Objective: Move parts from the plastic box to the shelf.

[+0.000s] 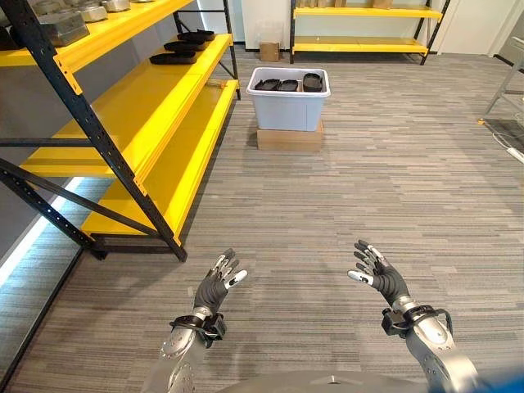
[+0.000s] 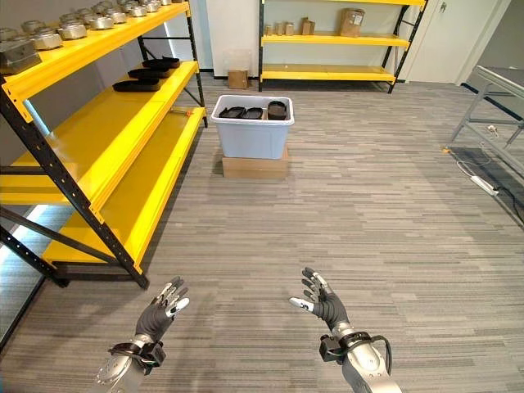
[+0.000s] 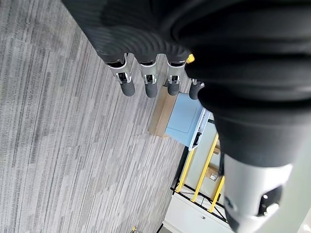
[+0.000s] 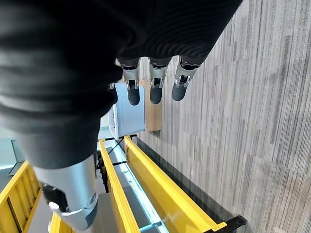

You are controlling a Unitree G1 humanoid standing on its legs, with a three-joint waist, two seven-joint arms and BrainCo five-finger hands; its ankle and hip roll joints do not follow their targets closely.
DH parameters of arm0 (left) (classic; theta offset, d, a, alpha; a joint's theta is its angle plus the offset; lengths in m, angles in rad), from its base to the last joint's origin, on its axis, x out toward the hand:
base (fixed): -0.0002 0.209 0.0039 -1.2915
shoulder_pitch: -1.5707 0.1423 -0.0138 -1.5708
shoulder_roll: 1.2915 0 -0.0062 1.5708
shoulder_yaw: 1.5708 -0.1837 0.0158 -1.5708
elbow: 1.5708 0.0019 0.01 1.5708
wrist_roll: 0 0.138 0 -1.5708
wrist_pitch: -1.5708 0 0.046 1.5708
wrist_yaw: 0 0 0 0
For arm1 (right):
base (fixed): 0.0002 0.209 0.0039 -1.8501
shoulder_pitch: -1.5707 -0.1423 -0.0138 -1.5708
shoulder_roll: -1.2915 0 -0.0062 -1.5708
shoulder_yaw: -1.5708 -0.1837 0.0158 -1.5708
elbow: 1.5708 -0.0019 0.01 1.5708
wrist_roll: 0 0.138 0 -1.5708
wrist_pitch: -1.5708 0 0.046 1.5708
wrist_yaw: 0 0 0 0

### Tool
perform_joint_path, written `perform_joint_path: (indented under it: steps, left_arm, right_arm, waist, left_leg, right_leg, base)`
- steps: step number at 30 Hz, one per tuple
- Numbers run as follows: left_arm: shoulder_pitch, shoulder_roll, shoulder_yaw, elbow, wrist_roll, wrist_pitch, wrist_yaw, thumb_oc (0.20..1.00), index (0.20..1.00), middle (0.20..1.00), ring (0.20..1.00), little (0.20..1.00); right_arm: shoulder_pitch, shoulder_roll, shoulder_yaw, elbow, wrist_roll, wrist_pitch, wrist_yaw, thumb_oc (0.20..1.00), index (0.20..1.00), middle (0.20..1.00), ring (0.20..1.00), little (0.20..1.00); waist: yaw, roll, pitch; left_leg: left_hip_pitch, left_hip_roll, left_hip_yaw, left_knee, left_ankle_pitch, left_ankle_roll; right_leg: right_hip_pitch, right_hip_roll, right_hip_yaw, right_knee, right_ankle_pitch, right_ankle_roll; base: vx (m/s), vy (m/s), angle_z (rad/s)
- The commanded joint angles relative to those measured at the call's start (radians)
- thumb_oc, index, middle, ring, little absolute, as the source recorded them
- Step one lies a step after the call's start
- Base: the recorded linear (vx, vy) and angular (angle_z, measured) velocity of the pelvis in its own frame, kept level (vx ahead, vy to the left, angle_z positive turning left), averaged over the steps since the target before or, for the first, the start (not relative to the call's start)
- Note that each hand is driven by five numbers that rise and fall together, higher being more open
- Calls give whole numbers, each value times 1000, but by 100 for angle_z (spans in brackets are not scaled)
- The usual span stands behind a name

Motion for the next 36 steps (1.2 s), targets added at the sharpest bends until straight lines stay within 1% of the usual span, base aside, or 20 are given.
perform_joint_path:
  steps: [1,20,24,29,32,33,34,35,36]
  left_arm:
    - [-44,26,-1,-11,-14,-62,-28,1000,1000,1000,1000,1000]
    - [-37,24,1,-10,-15,-58,-21,1000,1000,1000,1000,1000]
    - [-49,26,-1,-7,-19,-61,-13,1000,1000,1000,1000,1000]
    - [-75,28,4,1,-39,-63,-6,1000,1000,1000,1000,1000]
    - [-91,28,1,-3,-58,-64,-3,1000,1000,1000,1000,1000]
    - [-97,27,0,1,-60,-60,-5,1000,1000,1000,1000,1000]
    - [-85,21,-4,-19,-80,-49,-5,1000,1000,1000,1000,1000]
    - [-85,20,-4,-19,-80,-49,-5,1000,1000,1000,1000,1000]
    - [-94,16,-15,-11,-80,-47,-4,1000,1000,1000,1000,1000]
  right_arm:
    - [-30,-17,-18,-17,16,-57,12,1000,1000,1000,1000,1000]
    - [-33,-11,-14,-16,19,-52,13,1000,1000,1000,1000,1000]
    - [-39,-12,-13,-21,21,-54,10,1000,1000,1000,1000,1000]
    - [-61,-18,-10,-16,36,-57,12,1000,1000,1000,1000,1000]
    - [-64,-28,-16,-21,34,-62,13,1000,1000,1000,1000,1000]
    - [-64,-34,-23,-20,40,-67,13,1000,1000,1000,1000,1000]
    - [-40,-47,-46,-43,30,-84,-4,1000,1000,1000,1000,1000]
    - [-40,-47,-46,-43,30,-84,-4,1000,1000,1000,1000,1000]
    - [-42,-53,-52,-38,19,-90,-14,1000,1000,1000,1000,1000]
  waist:
    - [5,-16,-47]
    - [5,-16,-39]
    - [3,-12,-28]
    - [-2,-6,-11]
    - [-6,-11,9]
    - [-4,-16,21]
    - [26,-35,83]
    - [25,-35,82]
    - [40,-49,110]
  left_leg:
    - [-46,32,-14,6,21,-1]
    - [-42,23,-16,6,11,6]
    - [-47,23,-22,6,14,8]
    - [-54,44,-19,28,14,8]
    - [-90,74,-35,101,7,-1]
    - [-121,92,-44,156,6,-12]
    - [-285,105,-132,467,178,0]
    - [-287,105,-134,469,178,0]
    - [-371,67,-161,576,221,14]
  right_leg:
    - [-5,-64,-6,55,10,45]
    - [-5,-75,-6,70,2,51]
    - [-25,-76,-9,114,-15,50]
    - [-84,-54,16,214,-59,38]
    - [-109,-25,18,271,-90,18]
    - [-112,-6,19,281,-100,0]
    - [-76,63,8,255,-113,-77]
    - [-76,63,7,255,-113,-77]
    - [-54,62,-2,244,-116,-89]
  base:
    - [0,0,0]
    - [3,1,0]
    - [0,0,0]
    - [-2,-26,-1]
    - [2,-180,2]
    - [40,-627,14]
    - [32,-582,8]
    - [42,-576,16]
    - [109,-151,12]
